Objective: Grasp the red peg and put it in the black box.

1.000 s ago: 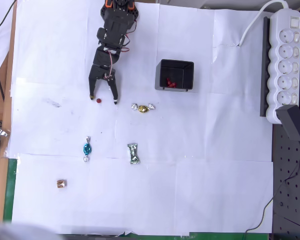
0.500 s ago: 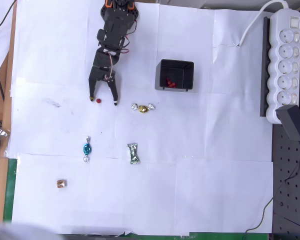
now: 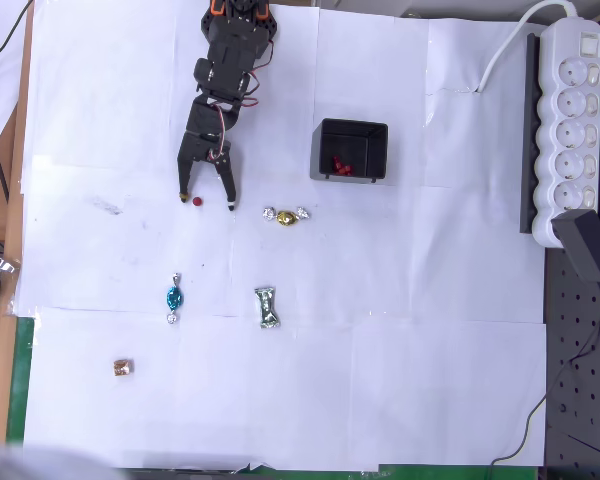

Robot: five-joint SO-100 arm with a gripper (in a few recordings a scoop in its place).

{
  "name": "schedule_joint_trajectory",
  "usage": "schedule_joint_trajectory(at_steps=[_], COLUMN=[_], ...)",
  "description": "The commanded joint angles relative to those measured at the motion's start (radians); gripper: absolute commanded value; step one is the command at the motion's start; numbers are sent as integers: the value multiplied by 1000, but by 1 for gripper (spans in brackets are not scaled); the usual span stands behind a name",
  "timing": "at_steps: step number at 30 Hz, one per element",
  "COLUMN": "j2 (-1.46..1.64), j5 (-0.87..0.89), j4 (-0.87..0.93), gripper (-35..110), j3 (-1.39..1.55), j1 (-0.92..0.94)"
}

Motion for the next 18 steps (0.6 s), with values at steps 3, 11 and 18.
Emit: schedule_joint_trajectory(at_steps=[3, 11, 18], j2=[5, 6, 8], j5=[-35, -34, -31], j4=[2, 2, 3], gripper=[43, 45, 44], j3=[-3, 0, 6], j1=[-8, -8, -11])
